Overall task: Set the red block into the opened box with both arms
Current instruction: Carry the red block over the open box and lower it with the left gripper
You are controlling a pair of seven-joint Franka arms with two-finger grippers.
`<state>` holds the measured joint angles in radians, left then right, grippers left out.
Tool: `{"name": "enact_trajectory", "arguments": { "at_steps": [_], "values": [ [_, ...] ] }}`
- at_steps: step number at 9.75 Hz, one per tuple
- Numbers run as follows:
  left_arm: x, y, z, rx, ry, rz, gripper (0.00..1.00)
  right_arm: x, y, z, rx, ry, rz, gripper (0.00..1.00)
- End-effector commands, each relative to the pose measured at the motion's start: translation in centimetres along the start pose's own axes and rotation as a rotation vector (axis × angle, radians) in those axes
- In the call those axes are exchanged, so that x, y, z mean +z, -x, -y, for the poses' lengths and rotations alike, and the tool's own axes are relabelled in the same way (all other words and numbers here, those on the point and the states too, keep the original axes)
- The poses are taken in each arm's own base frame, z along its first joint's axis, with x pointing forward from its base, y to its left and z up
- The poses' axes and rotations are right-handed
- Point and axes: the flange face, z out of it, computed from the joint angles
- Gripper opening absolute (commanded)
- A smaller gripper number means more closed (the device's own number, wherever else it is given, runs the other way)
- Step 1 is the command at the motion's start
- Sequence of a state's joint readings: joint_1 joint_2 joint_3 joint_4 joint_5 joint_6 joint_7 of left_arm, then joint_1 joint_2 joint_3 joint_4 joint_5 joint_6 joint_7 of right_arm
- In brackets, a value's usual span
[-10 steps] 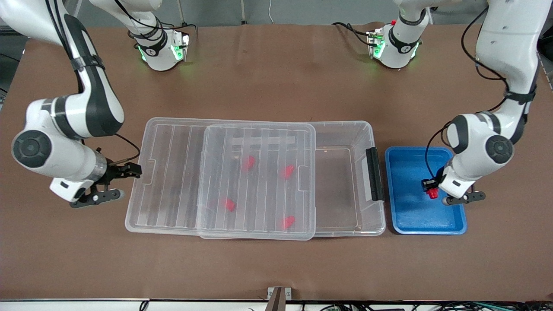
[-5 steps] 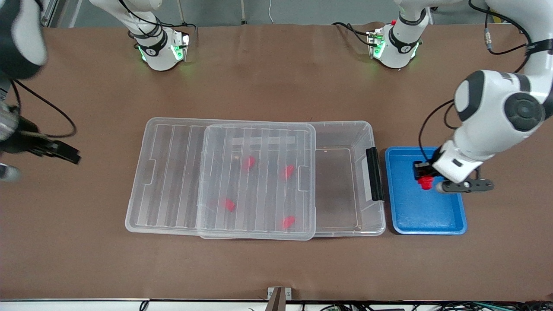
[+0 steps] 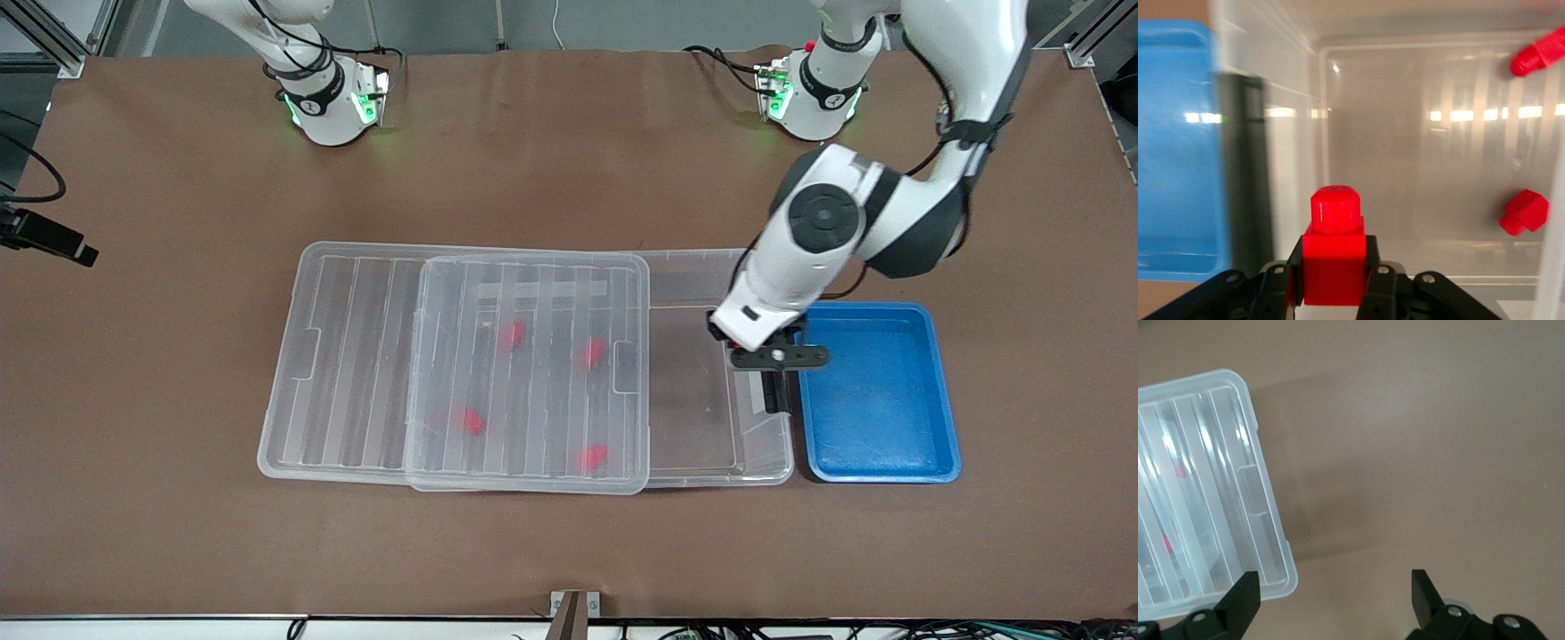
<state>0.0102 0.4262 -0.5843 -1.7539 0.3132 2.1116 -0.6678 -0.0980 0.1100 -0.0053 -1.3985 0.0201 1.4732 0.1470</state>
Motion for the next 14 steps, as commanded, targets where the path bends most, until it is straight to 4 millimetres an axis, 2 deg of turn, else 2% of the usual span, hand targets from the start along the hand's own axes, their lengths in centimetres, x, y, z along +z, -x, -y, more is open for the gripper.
{"name": "enact_trajectory", "arguments": {
  "at_steps": [1,2,4,6,9,12,13,14],
  "values": [
    [3.9,-1.2,-2.5,-0.003,0.019,0.030,0.00,0.0,-0.1,0.1,-0.012,-0.010,-0.013,1.00],
    [6.0,-1.2,-2.8,0.008,0.020,0.053,0.00,-0.1,-0.1,0.1,-0.012,-0.010,-0.016,1.00],
    [10.5,-2.4,-2.4,0.041,0.050,-0.005,0.00,0.0,-0.1,0.1,-0.012,-0.010,-0.014,1.00],
    [13.0,-2.8,-1.4,0.050,0.058,0.008,0.00,0.0,-0.1,0.1,-0.012,-0.011,-0.014,1.00],
    [17.2,-1.6,-1.7,0.063,0.059,0.079,0.00,0.0,-0.1,0.1,-0.012,-0.011,-0.014,1.00],
    [18.7,-1.1,-1.9,0.055,0.056,0.103,0.00,0.0,-0.1,0.1,-0.010,-0.011,-0.014,1.00],
    [18.9,-1.0,-1.8,0.043,0.052,0.106,0.06,0.0,-0.1,0.1,-0.010,-0.011,-0.014,1.00],
    [18.7,-1.1,-1.8,0.016,0.051,0.104,0.24,0.0,-0.1,0.1,-0.010,-0.011,-0.014,1.00]
  ]
}}
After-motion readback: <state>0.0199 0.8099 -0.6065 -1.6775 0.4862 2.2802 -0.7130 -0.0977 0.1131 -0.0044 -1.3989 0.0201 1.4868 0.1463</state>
